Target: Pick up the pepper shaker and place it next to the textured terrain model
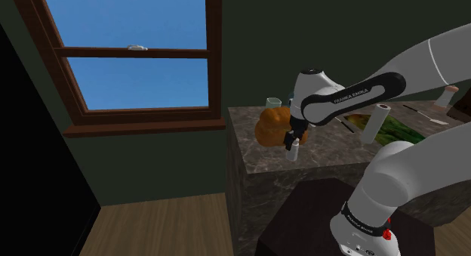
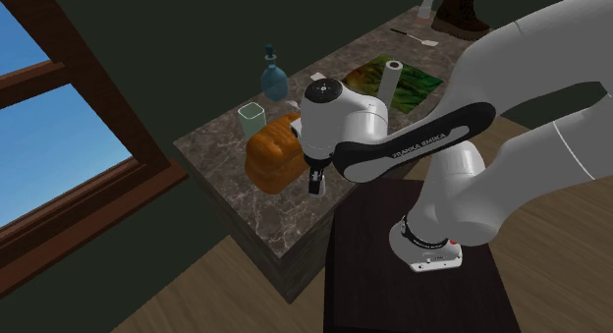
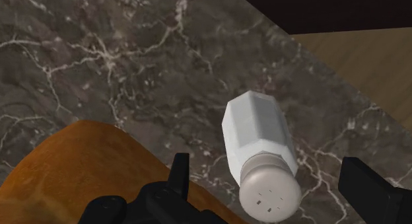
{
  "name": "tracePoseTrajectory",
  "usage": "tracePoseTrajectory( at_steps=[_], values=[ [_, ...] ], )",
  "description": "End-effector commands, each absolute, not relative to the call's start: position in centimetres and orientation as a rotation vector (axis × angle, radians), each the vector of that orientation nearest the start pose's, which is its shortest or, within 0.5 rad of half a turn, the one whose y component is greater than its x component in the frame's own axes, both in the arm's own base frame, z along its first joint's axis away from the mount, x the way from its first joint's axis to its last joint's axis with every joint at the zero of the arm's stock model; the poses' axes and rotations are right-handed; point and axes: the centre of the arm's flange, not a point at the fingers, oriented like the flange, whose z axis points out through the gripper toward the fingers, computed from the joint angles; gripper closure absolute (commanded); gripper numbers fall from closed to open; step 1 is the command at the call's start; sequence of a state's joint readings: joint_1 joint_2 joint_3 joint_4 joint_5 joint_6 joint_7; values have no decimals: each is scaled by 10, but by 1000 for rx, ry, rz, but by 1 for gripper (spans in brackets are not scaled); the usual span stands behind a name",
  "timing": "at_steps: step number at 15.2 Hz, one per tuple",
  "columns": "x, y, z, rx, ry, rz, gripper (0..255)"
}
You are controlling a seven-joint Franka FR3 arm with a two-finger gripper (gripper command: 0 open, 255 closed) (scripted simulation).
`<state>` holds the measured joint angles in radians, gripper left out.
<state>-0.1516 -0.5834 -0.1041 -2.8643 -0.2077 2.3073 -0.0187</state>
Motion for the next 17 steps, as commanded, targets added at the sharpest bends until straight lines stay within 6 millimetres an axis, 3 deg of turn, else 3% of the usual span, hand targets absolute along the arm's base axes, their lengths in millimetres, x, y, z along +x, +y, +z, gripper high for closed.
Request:
tracePoseTrajectory(
  at_steps=[1,2,3,12,17],
  values=[
    [320,-83,349,-3240,134,-24,0],
    [320,-83,349,-3240,134,-24,0],
    [320,-83,349,-3240,134,-24,255],
    [320,-83,349,-3240,134,-24,255],
    [320,-83,375,-3240,134,-24,255]
  ],
)
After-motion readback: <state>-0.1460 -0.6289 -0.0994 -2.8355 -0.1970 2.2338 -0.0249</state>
